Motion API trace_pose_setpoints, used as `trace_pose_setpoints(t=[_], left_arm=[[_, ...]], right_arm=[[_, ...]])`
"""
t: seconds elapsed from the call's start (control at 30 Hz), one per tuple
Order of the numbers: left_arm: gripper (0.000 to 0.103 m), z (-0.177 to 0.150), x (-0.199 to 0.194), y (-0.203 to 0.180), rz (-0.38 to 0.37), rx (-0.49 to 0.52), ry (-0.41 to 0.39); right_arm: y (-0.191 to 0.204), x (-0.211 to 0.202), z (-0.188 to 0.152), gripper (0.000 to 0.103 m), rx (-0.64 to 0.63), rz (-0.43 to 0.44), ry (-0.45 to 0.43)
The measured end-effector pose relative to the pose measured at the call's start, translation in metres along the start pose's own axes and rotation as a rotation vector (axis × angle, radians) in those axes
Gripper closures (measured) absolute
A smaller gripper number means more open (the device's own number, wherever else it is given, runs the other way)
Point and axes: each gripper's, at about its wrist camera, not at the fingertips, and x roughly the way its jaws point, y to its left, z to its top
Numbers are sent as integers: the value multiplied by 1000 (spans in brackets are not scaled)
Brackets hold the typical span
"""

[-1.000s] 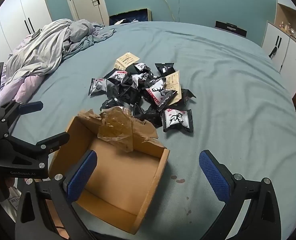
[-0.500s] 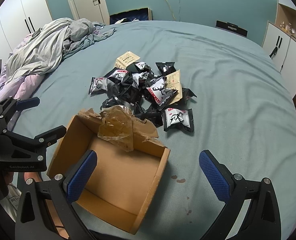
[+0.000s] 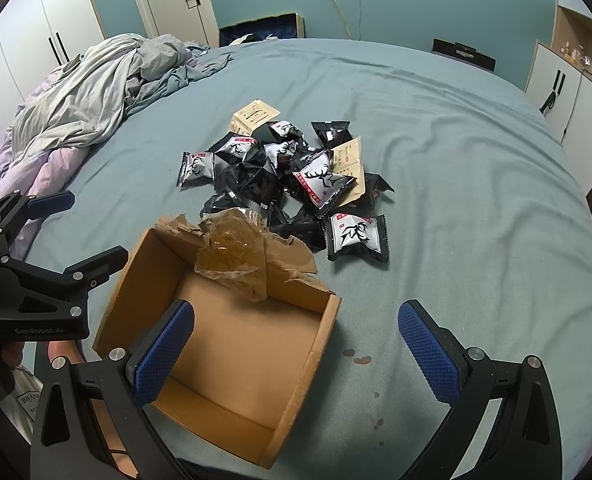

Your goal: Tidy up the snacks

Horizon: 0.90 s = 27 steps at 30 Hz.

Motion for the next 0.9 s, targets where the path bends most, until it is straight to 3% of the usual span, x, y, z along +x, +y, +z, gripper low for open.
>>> trace_pose_setpoints(t=[0.53,0.67,0.9], left_arm=[[0,3,-4,-1,-38,8,-5],[0,4,-4,0,-48,3,-2],[0,5,-4,-2,-72,3,0]], right_arm=[[-21,1,7,0,89,7,15],[-27,4,16,0,84,-20,9],[-54,29,37,0,180,6,55]])
